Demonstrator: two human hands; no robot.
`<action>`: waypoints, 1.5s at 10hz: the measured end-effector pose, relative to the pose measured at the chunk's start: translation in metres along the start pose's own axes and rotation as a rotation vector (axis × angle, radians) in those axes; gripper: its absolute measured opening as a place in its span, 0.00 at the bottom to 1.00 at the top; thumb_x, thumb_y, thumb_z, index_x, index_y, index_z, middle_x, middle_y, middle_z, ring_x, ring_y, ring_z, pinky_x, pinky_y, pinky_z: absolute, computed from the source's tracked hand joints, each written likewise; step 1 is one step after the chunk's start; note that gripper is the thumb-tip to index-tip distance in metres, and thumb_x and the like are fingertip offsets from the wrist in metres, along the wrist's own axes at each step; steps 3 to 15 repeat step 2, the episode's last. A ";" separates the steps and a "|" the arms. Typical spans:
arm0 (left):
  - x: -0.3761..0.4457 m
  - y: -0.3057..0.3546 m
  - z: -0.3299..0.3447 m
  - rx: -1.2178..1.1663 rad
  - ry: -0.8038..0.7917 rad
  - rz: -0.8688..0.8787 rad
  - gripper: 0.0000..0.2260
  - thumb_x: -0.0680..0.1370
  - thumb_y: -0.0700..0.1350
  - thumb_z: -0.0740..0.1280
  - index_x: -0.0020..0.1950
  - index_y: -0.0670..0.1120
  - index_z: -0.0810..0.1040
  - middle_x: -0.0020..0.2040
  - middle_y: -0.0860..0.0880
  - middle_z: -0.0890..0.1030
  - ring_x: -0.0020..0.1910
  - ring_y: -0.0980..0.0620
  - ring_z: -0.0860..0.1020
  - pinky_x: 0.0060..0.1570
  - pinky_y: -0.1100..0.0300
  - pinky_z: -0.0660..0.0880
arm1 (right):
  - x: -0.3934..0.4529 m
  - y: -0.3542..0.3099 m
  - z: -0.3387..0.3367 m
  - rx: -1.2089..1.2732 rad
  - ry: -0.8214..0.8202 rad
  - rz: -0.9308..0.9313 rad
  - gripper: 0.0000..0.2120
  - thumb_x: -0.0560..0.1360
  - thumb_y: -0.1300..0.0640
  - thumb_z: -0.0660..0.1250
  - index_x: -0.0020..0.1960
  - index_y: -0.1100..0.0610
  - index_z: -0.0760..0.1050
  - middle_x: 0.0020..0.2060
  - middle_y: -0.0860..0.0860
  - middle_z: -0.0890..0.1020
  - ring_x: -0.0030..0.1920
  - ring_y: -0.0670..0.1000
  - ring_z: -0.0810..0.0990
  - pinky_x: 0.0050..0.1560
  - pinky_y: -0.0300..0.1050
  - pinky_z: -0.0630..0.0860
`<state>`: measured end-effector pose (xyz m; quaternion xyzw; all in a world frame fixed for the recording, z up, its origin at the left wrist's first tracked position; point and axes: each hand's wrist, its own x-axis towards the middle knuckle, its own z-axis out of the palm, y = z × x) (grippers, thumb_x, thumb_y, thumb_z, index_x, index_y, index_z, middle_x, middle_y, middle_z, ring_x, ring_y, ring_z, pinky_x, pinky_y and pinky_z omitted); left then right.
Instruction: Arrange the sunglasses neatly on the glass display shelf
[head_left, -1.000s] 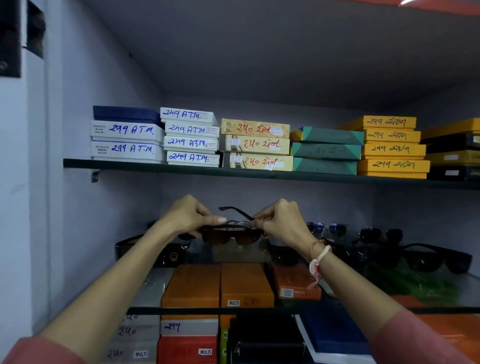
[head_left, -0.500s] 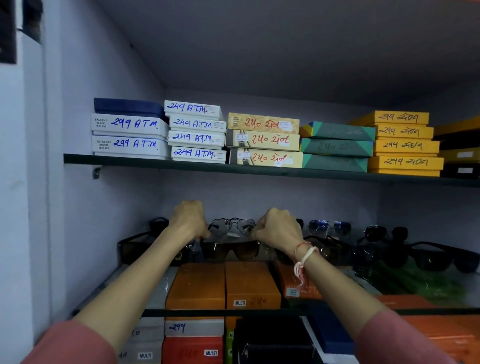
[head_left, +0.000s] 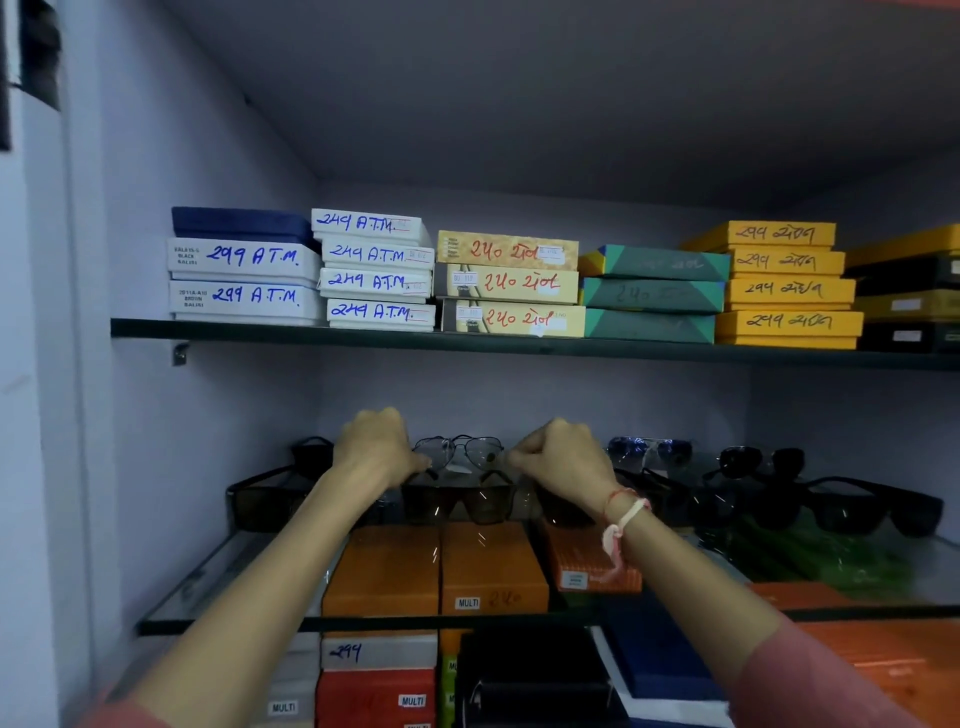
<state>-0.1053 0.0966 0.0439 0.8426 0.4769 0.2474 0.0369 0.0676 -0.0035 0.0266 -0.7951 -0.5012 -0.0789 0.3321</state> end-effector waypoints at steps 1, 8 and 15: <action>-0.033 0.012 -0.018 -0.157 0.146 0.086 0.15 0.72 0.56 0.72 0.48 0.45 0.86 0.45 0.45 0.86 0.47 0.48 0.83 0.48 0.56 0.79 | -0.024 0.015 -0.033 0.083 0.096 -0.012 0.11 0.73 0.47 0.70 0.49 0.52 0.87 0.49 0.50 0.88 0.49 0.52 0.85 0.53 0.51 0.82; -0.080 0.030 -0.036 -0.475 0.175 0.346 0.11 0.74 0.53 0.71 0.43 0.47 0.87 0.33 0.51 0.86 0.31 0.59 0.83 0.37 0.63 0.82 | -0.064 0.036 -0.092 0.188 0.135 -0.034 0.10 0.72 0.46 0.72 0.46 0.51 0.87 0.41 0.48 0.88 0.42 0.47 0.85 0.48 0.49 0.82; -0.080 0.030 -0.036 -0.475 0.175 0.346 0.11 0.74 0.53 0.71 0.43 0.47 0.87 0.33 0.51 0.86 0.31 0.59 0.83 0.37 0.63 0.82 | -0.064 0.036 -0.092 0.188 0.135 -0.034 0.10 0.72 0.46 0.72 0.46 0.51 0.87 0.41 0.48 0.88 0.42 0.47 0.85 0.48 0.49 0.82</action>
